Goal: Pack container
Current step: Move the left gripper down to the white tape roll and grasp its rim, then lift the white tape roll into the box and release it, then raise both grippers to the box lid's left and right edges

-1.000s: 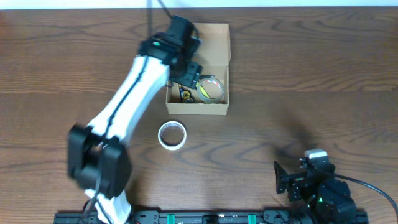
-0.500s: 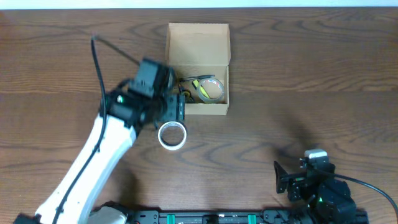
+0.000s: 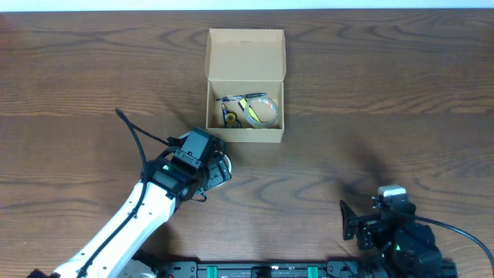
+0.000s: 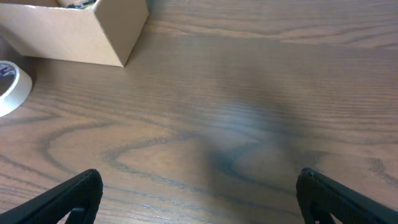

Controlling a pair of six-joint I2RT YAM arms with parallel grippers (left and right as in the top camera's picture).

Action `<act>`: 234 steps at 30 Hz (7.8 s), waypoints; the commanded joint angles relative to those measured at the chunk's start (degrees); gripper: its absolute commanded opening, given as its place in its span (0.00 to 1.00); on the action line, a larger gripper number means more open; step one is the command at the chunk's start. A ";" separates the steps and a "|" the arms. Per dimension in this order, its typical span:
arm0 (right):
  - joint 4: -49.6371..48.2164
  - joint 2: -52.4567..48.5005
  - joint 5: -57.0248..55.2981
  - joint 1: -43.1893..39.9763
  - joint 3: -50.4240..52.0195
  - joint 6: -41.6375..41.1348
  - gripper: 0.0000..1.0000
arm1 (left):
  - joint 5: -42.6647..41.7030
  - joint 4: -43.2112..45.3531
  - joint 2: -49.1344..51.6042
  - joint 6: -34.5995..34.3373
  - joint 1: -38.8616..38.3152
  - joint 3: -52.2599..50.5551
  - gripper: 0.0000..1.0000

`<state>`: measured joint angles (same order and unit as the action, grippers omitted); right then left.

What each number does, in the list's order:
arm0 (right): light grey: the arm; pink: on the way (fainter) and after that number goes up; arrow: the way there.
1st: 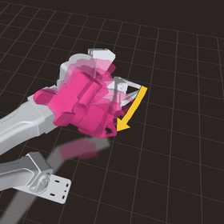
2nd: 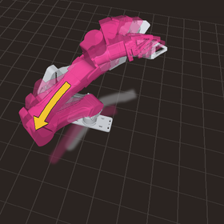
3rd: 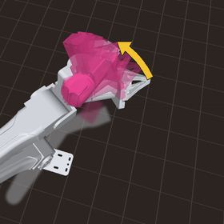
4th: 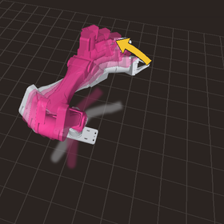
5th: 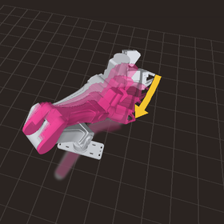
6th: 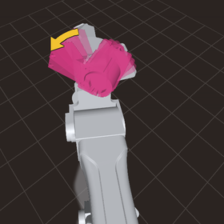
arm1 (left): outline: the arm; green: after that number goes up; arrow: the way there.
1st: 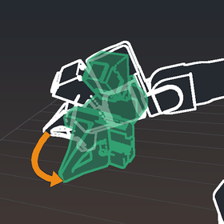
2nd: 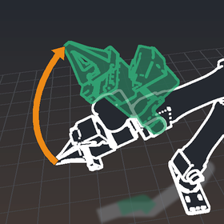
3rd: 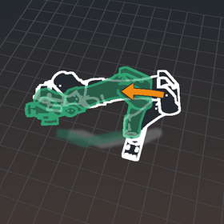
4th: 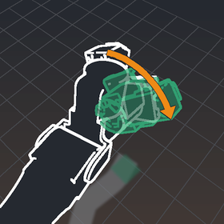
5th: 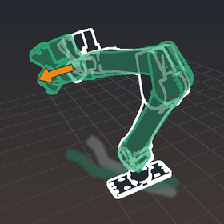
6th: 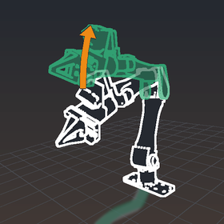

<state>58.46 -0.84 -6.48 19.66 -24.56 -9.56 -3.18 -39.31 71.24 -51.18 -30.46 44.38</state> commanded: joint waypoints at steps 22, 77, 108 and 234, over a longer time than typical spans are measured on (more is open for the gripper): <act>-0.11 0.24 -0.59 -0.50 0.31 0.85 0.99 | 3.80 9.25 20.98 -26.62 0.07 -0.07 0.95; -0.11 0.24 -0.59 -0.50 0.31 0.85 0.99 | 19.91 -16.09 5.64 20.02 3.23 27.34 0.06; -0.11 0.24 -0.59 -0.50 0.31 0.85 0.99 | 2.91 -4.66 39.39 60.54 5.25 48.70 0.06; -58.45 -104.43 33.64 -18.14 -42.58 -29.11 0.01 | -21.49 12.55 47.15 20.72 31.32 48.78 0.05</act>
<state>0.64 -103.48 23.73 1.67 -66.39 -34.54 -20.91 -27.07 117.08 -28.32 0.62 92.05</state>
